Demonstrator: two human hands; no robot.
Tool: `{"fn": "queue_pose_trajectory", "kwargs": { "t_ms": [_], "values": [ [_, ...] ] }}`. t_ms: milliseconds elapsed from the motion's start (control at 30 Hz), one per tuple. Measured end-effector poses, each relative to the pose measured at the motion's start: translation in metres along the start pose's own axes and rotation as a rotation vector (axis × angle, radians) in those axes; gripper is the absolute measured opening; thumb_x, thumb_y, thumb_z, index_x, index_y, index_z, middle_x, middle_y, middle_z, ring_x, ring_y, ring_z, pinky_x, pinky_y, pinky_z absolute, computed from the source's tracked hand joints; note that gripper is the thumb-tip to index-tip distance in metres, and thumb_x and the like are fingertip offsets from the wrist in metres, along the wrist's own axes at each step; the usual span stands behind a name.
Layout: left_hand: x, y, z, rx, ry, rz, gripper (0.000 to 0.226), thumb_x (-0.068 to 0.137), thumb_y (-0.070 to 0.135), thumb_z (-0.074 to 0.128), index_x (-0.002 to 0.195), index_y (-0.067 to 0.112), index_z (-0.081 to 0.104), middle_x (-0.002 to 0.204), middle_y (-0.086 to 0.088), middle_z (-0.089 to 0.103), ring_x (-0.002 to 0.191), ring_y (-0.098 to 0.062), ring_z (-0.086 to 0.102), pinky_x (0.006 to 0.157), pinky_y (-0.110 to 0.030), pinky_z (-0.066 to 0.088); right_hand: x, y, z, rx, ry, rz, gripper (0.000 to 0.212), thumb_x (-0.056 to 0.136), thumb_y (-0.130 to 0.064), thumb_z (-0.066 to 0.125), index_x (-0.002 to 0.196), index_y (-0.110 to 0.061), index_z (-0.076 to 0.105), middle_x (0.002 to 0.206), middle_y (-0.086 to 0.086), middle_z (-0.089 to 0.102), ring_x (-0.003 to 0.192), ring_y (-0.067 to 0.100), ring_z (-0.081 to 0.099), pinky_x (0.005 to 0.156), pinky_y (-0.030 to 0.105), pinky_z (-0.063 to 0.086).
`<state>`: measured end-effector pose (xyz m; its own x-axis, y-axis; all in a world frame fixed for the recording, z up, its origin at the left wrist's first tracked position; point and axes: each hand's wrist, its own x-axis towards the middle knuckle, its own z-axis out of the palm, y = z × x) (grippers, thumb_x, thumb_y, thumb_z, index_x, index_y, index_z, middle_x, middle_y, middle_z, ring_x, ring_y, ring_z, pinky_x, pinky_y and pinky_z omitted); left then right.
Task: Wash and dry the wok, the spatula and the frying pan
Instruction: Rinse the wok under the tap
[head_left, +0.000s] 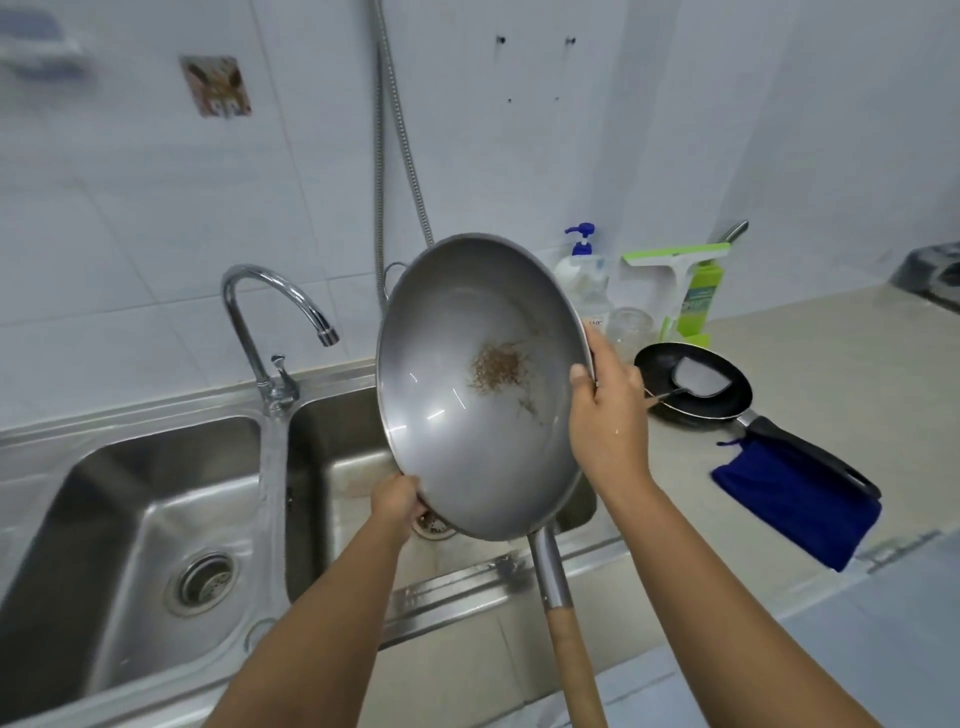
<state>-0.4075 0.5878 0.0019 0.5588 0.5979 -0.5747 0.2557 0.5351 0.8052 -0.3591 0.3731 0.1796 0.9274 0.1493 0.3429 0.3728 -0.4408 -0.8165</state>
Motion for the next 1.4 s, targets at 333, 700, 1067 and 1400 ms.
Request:
{"fn": "queue_pose_trajectory", "kwargs": {
  "t_ms": [333, 700, 1067, 1400],
  "values": [
    [-0.013, 0.038, -0.081, 0.033, 0.119, 0.036, 0.022, 0.086, -0.013, 0.045, 0.082, 0.003, 0.06, 0.082, -0.015, 0.062, 0.077, -0.028, 0.062, 0.054, -0.028, 0.054, 0.006, 0.017, 0.063, 0.166, 0.026, 0.12, 0.044, 0.1, -0.013, 0.043, 0.143, -0.023, 0.045, 0.137, 0.003, 0.056, 0.123, 0.023, 0.051, 0.088, 0.019, 0.034],
    [0.012, 0.049, -0.143, 0.261, 0.105, 0.005, 0.019, 0.087, 0.002, 0.045, 0.088, 0.005, 0.064, 0.091, -0.022, 0.066, 0.083, -0.031, 0.062, 0.073, -0.037, 0.053, -0.01, 0.065, 0.141, 0.24, 0.185, 0.541, 0.035, 0.099, -0.012, 0.047, 0.132, -0.015, 0.058, 0.129, 0.006, 0.061, 0.121, 0.03, 0.054, 0.104, 0.038, 0.039],
    [0.045, 0.067, -0.147, 0.858, 0.244, 0.303, 0.041, 0.093, 0.01, 0.046, 0.133, 0.001, 0.05, 0.139, -0.016, 0.043, 0.12, -0.037, 0.051, 0.102, -0.04, 0.04, -0.023, 0.084, 0.189, 0.338, 0.241, 0.688, 0.033, 0.099, -0.013, 0.048, 0.13, -0.02, 0.058, 0.126, 0.008, 0.062, 0.115, 0.028, 0.058, 0.1, 0.046, 0.047],
    [0.11, 0.133, -0.125, 1.289, 0.299, 0.875, 0.069, 0.079, 0.007, 0.054, 0.145, 0.005, 0.035, 0.151, -0.018, 0.034, 0.138, -0.036, 0.033, 0.115, -0.047, 0.026, -0.015, 0.098, 0.216, 0.357, 0.264, 0.756, 0.034, 0.101, -0.015, 0.046, 0.133, -0.021, 0.055, 0.127, 0.006, 0.061, 0.115, 0.026, 0.058, 0.095, 0.038, 0.047]
  ]
}}
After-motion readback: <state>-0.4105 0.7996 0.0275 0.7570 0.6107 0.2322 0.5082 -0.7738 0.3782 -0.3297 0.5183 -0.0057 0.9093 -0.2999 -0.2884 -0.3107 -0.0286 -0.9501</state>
